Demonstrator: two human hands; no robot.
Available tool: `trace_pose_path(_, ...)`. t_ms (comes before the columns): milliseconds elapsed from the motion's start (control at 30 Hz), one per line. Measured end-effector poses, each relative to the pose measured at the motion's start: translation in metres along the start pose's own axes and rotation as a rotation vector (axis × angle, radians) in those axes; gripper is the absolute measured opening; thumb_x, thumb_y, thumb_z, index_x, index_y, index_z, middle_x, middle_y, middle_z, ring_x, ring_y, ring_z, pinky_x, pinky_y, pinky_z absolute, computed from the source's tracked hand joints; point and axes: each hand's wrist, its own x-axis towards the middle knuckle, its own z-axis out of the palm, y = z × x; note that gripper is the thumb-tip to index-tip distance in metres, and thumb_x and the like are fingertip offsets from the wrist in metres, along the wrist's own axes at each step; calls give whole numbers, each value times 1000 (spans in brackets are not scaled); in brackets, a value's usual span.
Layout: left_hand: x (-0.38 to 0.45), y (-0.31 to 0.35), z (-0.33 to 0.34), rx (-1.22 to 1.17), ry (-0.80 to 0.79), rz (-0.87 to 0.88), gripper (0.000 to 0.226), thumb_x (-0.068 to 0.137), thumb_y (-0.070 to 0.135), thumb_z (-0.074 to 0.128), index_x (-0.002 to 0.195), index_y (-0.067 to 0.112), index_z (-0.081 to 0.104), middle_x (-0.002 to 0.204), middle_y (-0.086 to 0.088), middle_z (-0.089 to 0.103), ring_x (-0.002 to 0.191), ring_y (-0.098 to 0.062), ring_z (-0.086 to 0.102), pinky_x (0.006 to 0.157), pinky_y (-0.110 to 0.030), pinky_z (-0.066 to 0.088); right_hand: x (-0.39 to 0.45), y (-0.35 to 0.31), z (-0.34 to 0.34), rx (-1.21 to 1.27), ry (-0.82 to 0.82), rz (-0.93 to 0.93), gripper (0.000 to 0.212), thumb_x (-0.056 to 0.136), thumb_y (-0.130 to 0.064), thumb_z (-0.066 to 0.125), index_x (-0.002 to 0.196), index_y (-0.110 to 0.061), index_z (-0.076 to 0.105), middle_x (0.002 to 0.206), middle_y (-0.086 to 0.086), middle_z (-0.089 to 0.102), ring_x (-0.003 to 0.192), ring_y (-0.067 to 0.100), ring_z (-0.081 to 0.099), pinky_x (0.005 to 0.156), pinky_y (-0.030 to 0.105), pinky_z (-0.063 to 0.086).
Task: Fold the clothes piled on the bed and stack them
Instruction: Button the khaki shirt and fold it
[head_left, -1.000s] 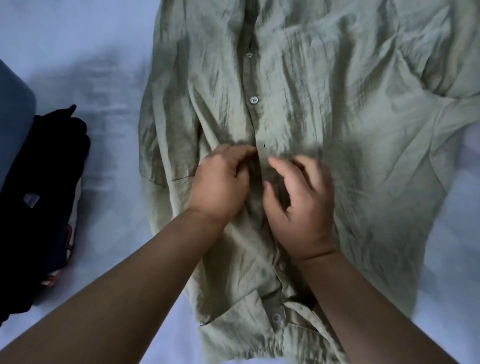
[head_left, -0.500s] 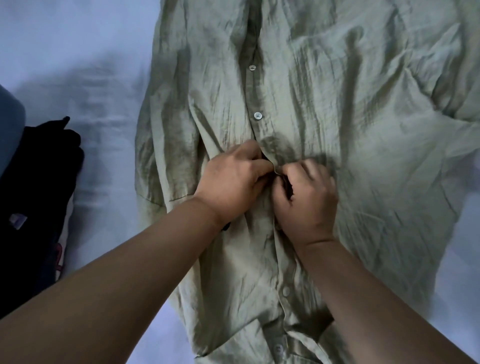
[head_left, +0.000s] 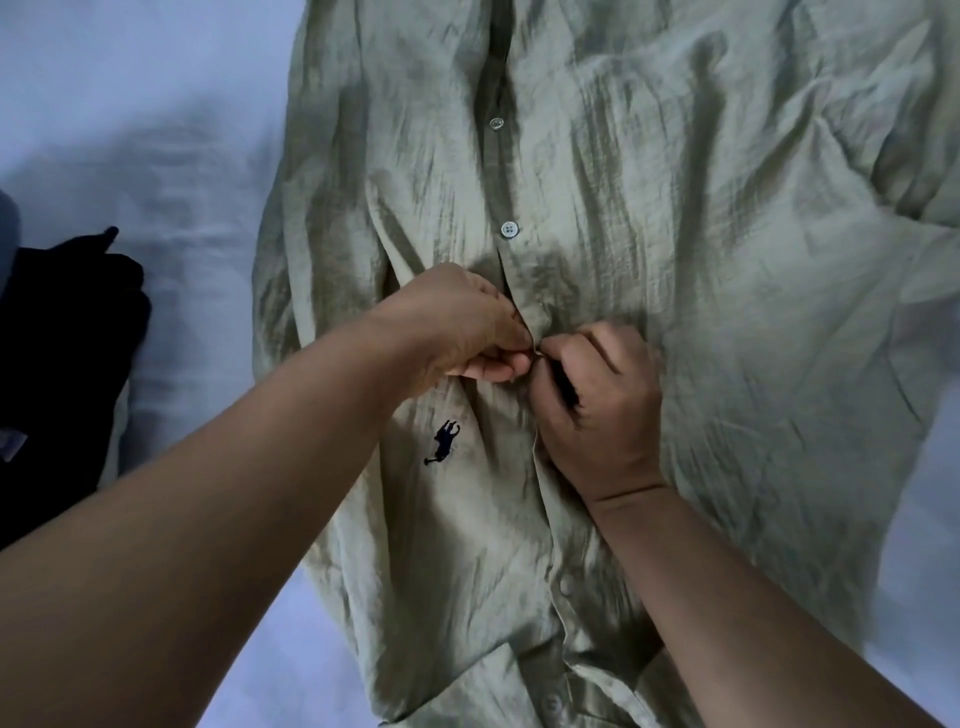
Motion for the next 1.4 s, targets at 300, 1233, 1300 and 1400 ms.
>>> trace_pose_path(300, 2, -4, 3, -157, -36, -64, 13, 80, -8, 65, 73, 2, 62, 60, -8, 64, 47, -9, 61, 48, -16, 53, -1, 3, 3, 80, 17, 34, 14, 83, -8, 55, 78, 0, 66, 76, 13, 60, 71, 32, 56, 64, 43, 46)
trace_pose_path(1233, 0, -16, 21, -43, 236, 111, 21, 79, 2, 69, 62, 6, 58, 50, -5, 56, 35, -5, 43, 39, -13, 35, -3, 7, 3, 142, -18, 28, 15, 84, -4, 55, 81, 1, 68, 75, 13, 64, 71, 32, 60, 63, 42, 49)
trace_pose_path(1300, 1, -17, 24, -49, 271, 115, 22, 76, -1, 68, 59, 7, 57, 48, -5, 56, 33, -5, 42, 36, -11, 34, -3, 8, 3, 149, -30, 25, 11, 83, -4, 58, 79, 1, 67, 74, 13, 63, 70, 32, 59, 62, 43, 48)
trace_pose_path(1400, 3, -16, 26, -62, 304, 104, 22, 73, -3, 68, 58, 6, 55, 45, -4, 56, 32, -5, 45, 36, -10, 33, -3, 10, 4, 146, -43, 17, 14, 84, -7, 57, 76, 0, 65, 72, 13, 60, 69, 33, 57, 61, 44, 47)
